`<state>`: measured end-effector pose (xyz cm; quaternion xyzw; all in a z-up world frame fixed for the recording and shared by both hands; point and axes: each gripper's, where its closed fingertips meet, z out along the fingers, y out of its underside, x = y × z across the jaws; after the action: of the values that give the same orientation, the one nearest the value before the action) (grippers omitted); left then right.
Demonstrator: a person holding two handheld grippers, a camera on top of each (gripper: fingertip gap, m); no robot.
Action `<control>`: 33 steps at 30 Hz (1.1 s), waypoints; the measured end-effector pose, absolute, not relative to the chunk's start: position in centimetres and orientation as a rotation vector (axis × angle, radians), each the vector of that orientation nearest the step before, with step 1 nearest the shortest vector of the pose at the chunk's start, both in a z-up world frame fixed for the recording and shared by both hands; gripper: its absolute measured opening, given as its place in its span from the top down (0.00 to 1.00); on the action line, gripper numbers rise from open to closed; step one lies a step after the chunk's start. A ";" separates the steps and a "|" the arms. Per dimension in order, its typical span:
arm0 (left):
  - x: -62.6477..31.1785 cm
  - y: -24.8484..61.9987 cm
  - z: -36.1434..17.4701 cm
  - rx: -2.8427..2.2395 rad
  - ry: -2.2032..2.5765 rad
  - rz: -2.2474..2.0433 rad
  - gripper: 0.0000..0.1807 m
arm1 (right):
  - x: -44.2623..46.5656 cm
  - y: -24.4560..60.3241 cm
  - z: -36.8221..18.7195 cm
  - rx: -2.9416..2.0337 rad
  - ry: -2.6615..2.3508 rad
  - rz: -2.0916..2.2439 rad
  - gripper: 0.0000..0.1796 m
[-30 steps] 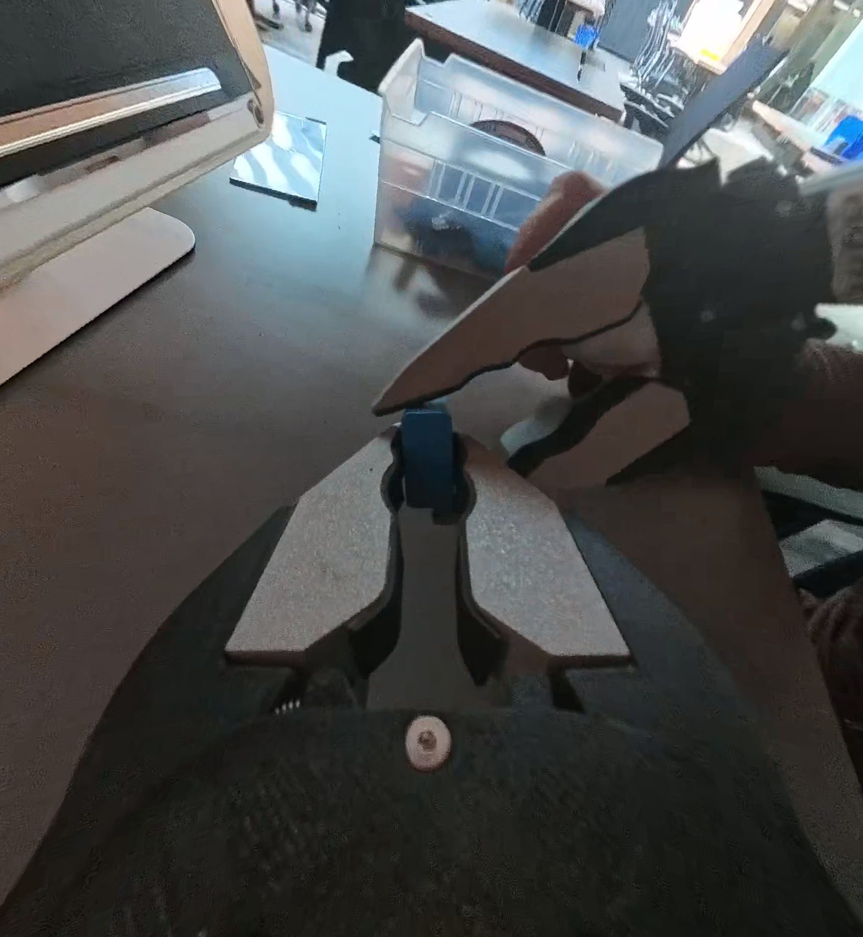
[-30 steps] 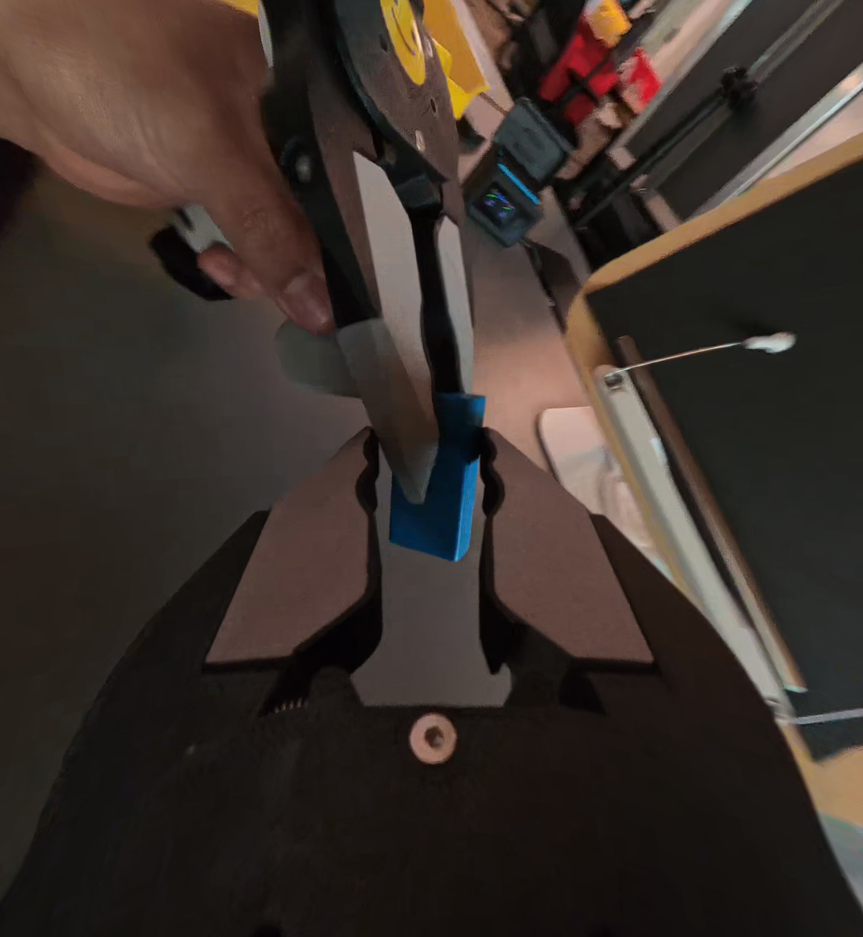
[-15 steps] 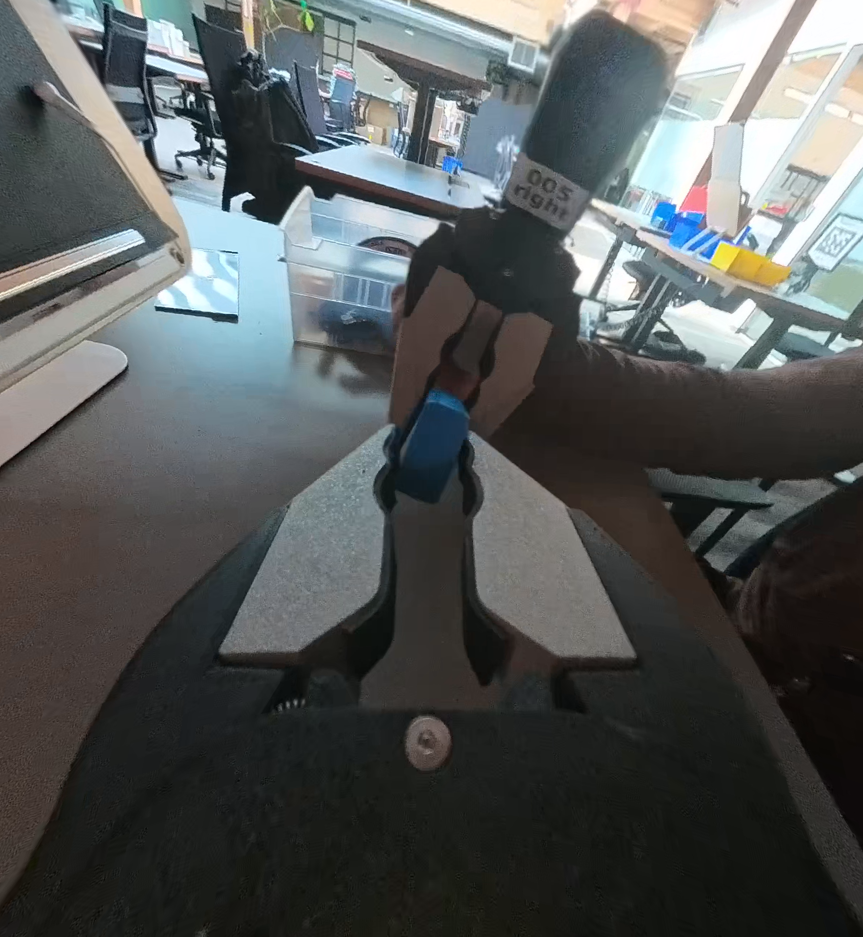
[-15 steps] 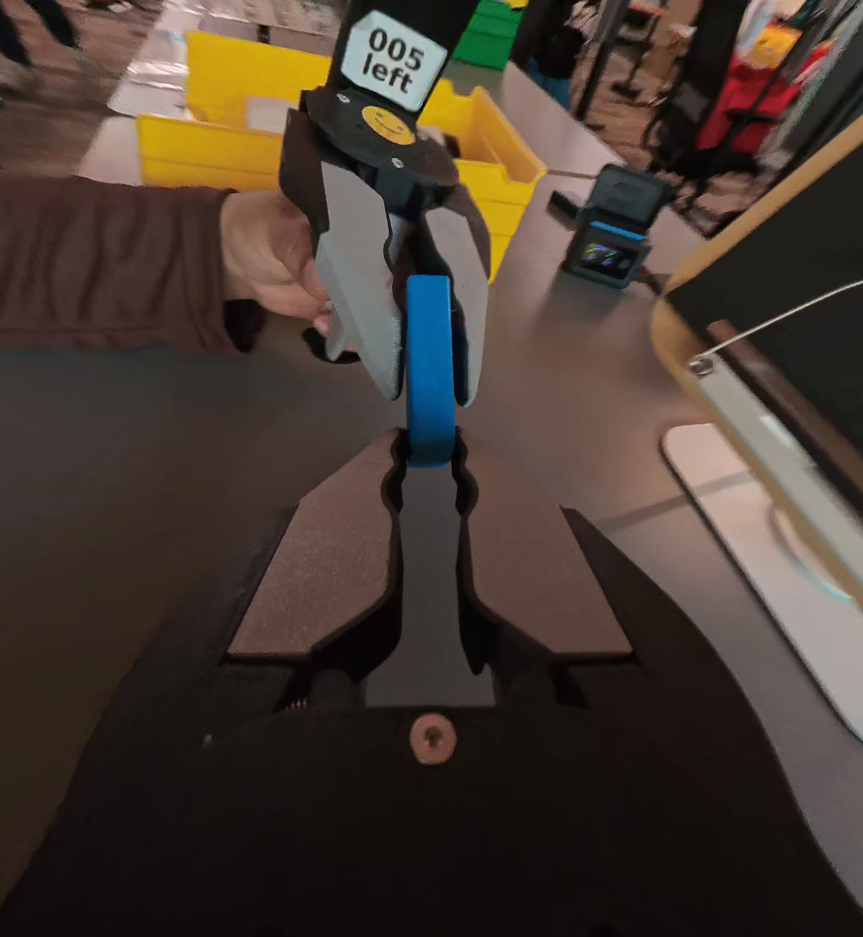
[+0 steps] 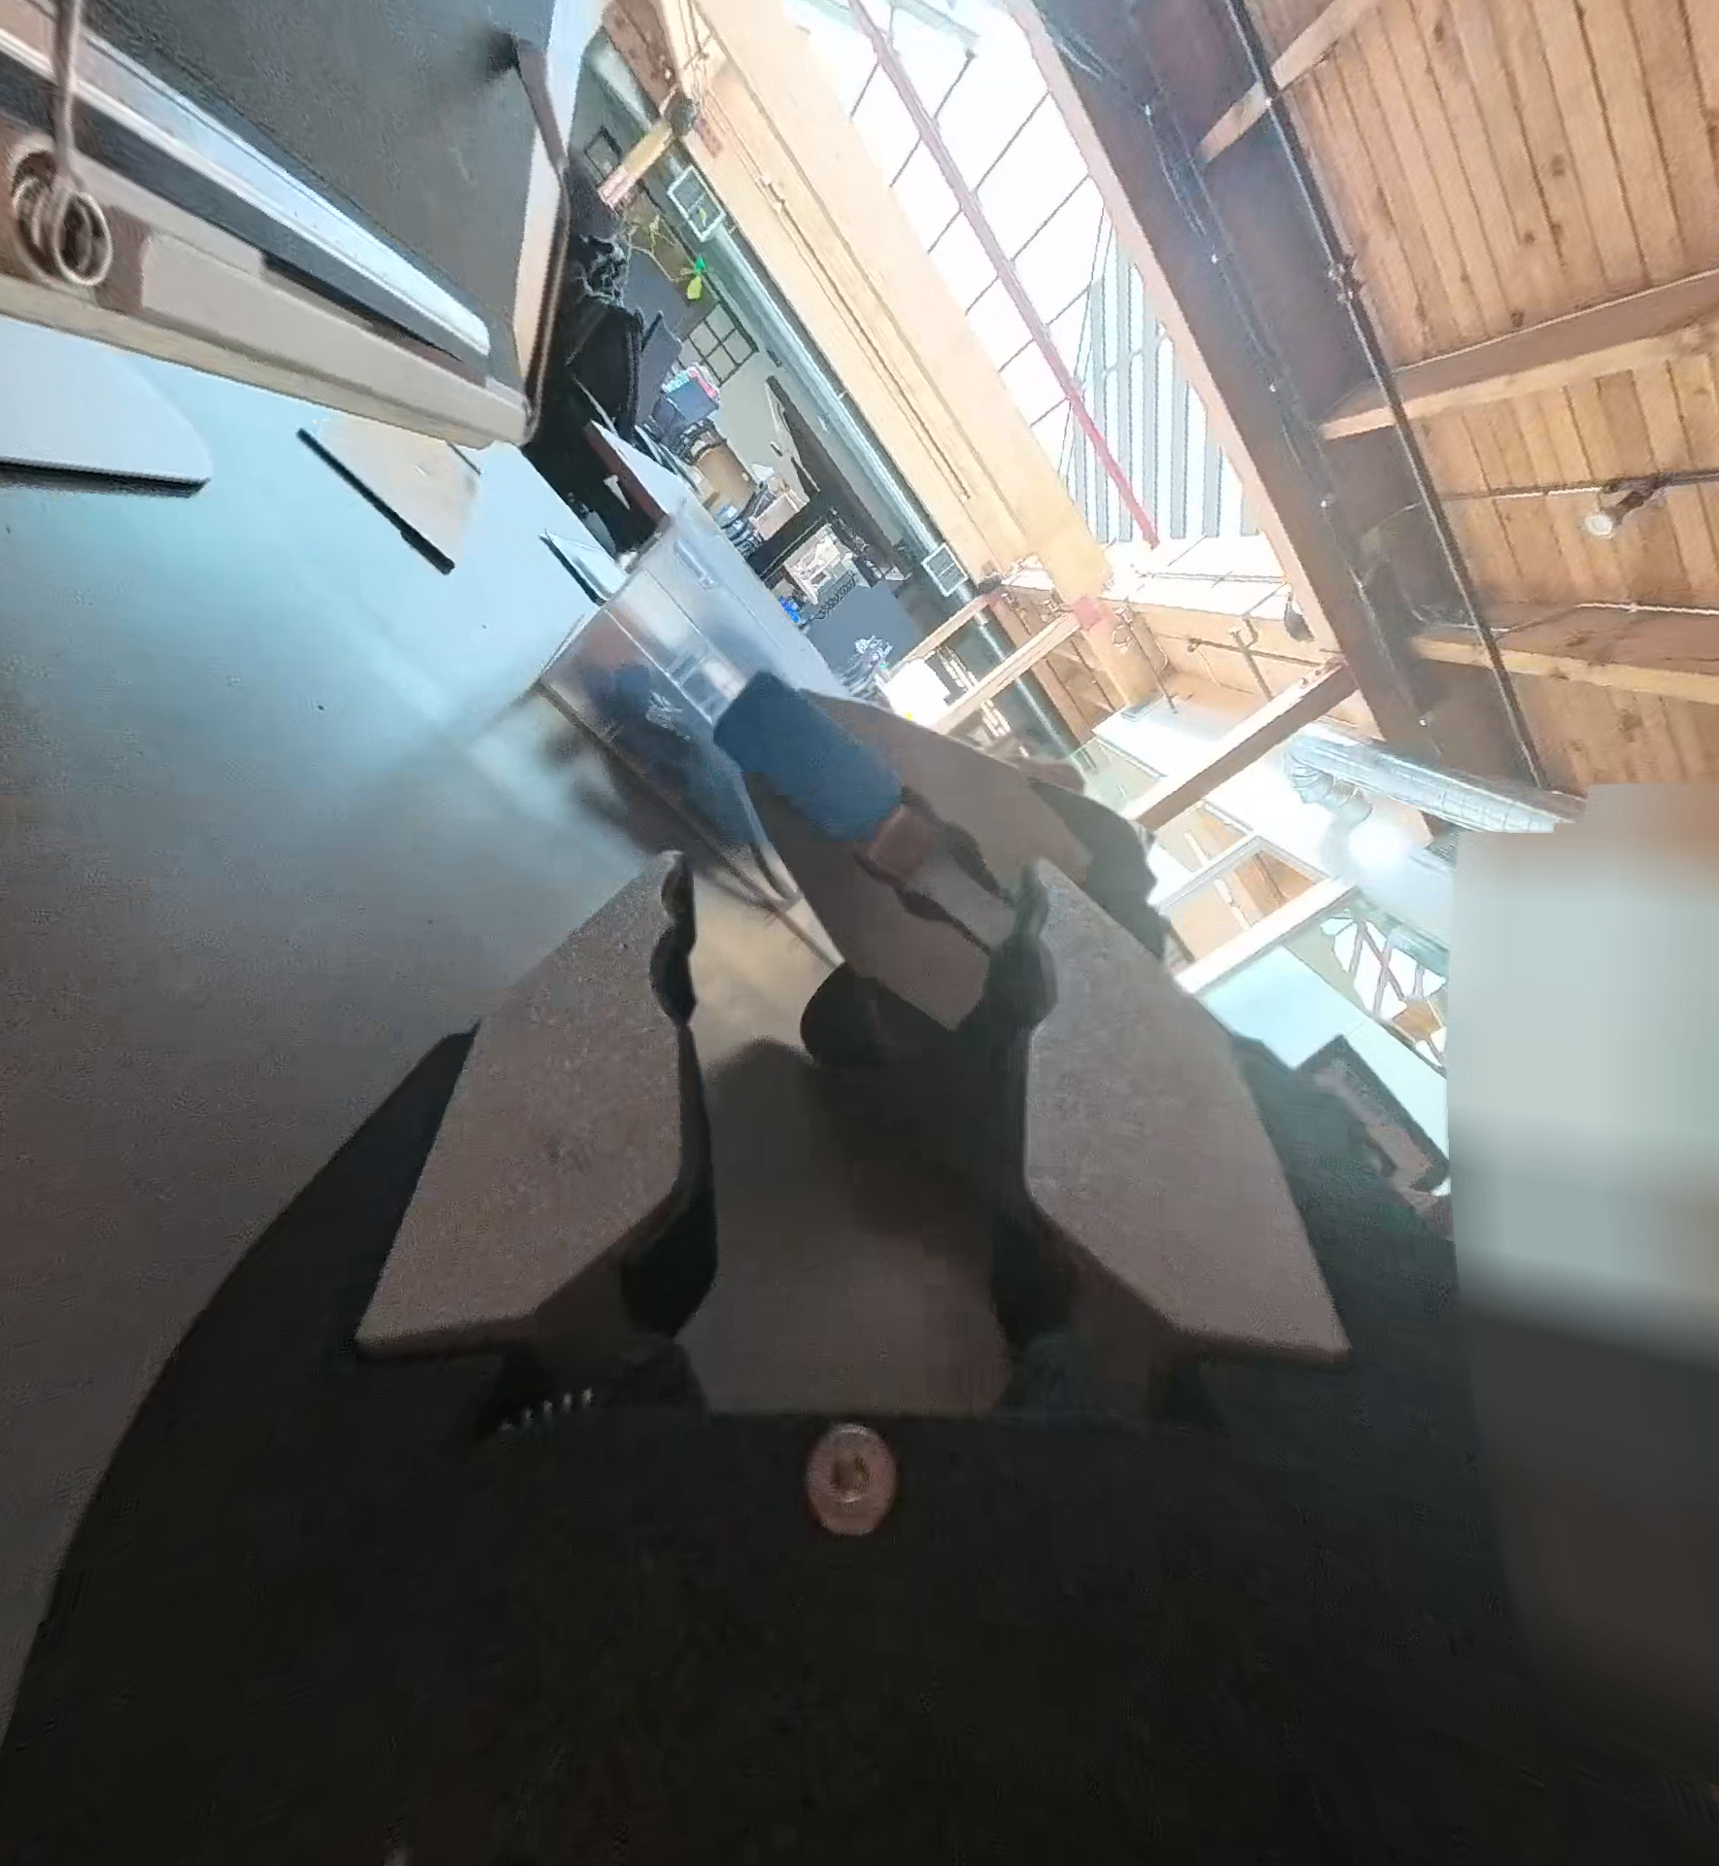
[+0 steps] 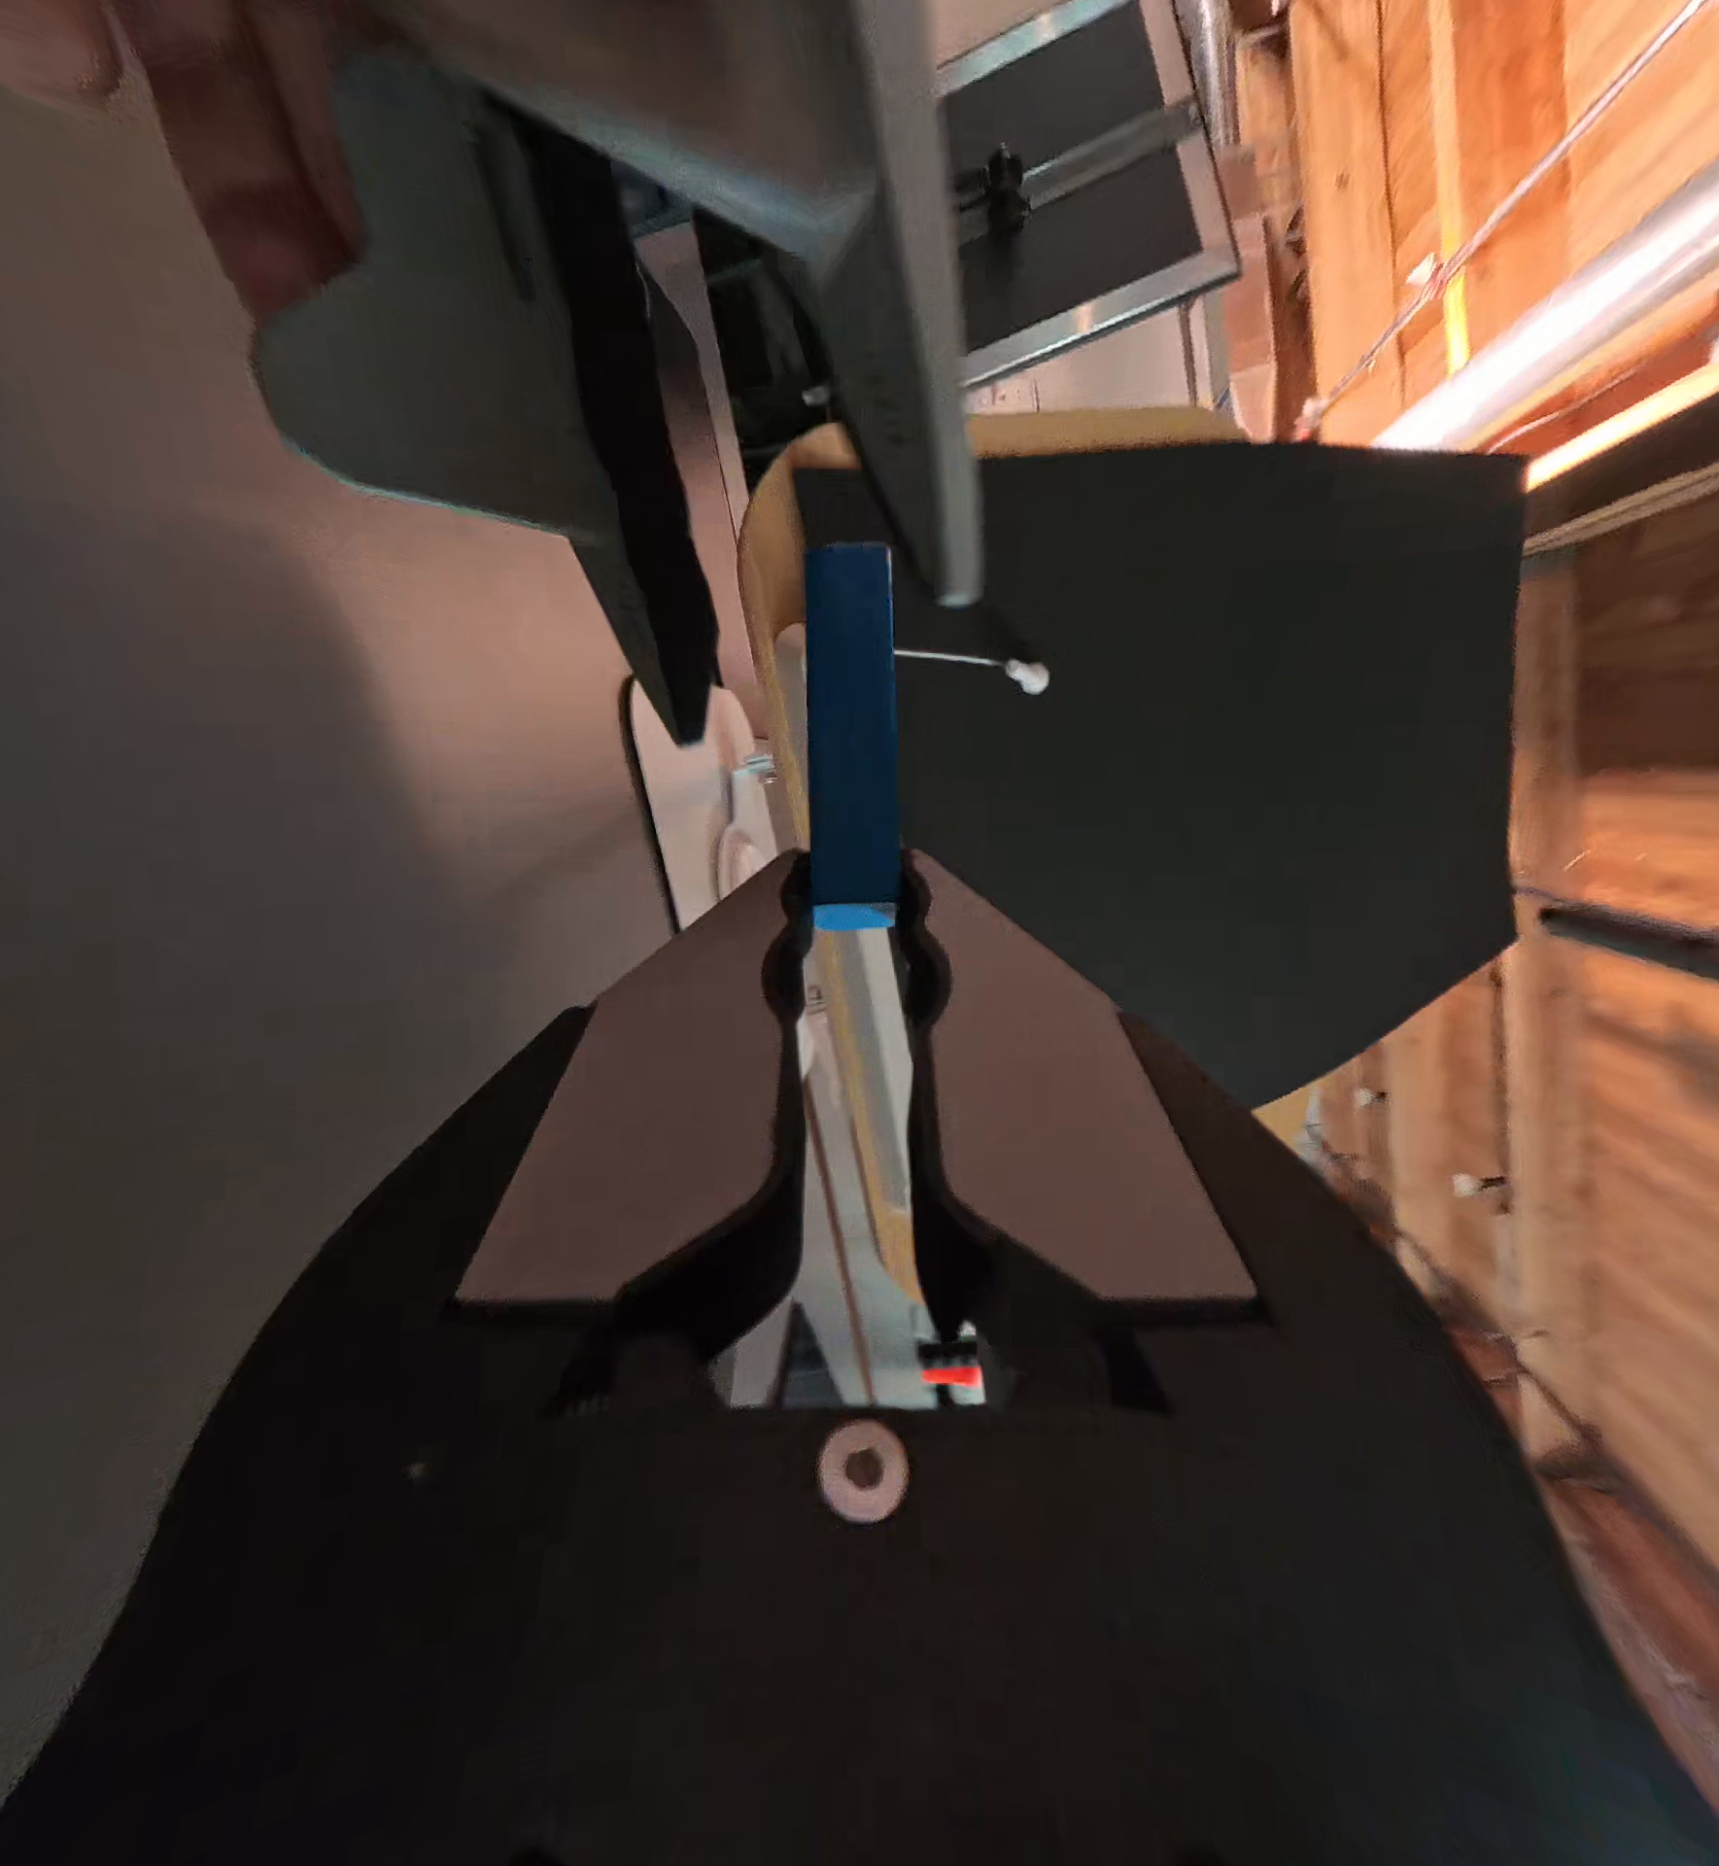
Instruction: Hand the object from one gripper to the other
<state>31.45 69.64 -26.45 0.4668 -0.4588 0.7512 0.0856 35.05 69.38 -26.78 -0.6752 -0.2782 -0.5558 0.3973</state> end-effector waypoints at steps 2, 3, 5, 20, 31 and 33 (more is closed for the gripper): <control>31.3 69.7 -26.0 1.356 -1.301 2.254 0.66 | 34.4 69.7 -26.9 -1.679 -0.749 -1.452 0.93; 31.4 69.8 -26.0 1.355 -1.291 2.262 0.69 | 34.1 69.9 -26.9 -1.667 -0.759 -1.454 0.93; 31.4 70.0 -26.2 1.372 -1.317 2.271 0.78 | 33.4 70.1 -26.8 -1.637 -0.777 -1.464 0.93; 30.6 70.4 -26.4 1.360 -1.796 2.291 0.94 | 31.6 68.3 -27.3 -1.794 -0.331 -0.087 0.75; 29.8 67.8 -24.6 1.157 -1.917 2.389 0.93 | 29.1 68.1 -26.5 -1.730 -0.271 0.382 0.91; 30.5 68.4 -25.4 1.274 -1.900 2.340 0.90 | 30.9 68.3 -26.7 -1.758 -0.247 0.199 0.93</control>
<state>30.51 68.41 -25.39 0.3885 -0.5794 0.7135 -0.0656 30.88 68.30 -26.72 -0.7668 -0.1079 0.0869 0.6268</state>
